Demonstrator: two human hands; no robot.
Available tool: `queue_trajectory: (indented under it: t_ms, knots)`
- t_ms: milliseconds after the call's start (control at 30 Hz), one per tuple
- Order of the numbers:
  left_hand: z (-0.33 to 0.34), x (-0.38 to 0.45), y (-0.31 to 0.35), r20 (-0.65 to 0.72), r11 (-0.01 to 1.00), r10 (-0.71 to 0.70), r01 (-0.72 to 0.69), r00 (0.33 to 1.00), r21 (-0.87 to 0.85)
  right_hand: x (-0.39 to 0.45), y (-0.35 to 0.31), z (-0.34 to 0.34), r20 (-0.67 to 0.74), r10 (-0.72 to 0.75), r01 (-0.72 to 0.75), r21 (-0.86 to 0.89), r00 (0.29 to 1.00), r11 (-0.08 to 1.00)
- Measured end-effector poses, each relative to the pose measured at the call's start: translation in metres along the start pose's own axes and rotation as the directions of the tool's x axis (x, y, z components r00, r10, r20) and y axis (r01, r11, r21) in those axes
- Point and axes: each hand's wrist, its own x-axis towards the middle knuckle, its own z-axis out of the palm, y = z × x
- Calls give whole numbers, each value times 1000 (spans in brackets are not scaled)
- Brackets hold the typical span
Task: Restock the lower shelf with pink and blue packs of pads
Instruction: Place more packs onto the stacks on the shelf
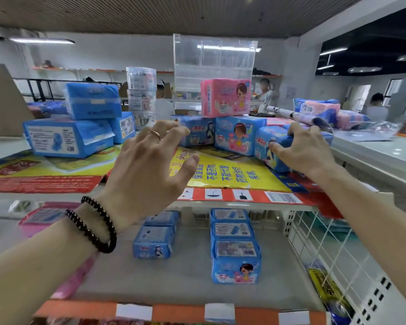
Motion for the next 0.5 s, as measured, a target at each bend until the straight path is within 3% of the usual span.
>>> queue_trajectory:
  t_ms: [267,400,500]
  knots:
    - [-12,-12,-8,-7,999,36,-36,999,-6,-14,3,-15,-200,-16,48,153,980,987]
    - [-15,-16,-13,7,995,93,-92,996,-39,-42,2,-36,-312,-90,164,217,946,962]
    - [-15,-14,-12,0,982,119,-118,993,-145,-65,-6,-51,-322,-165,258,269,932,928]
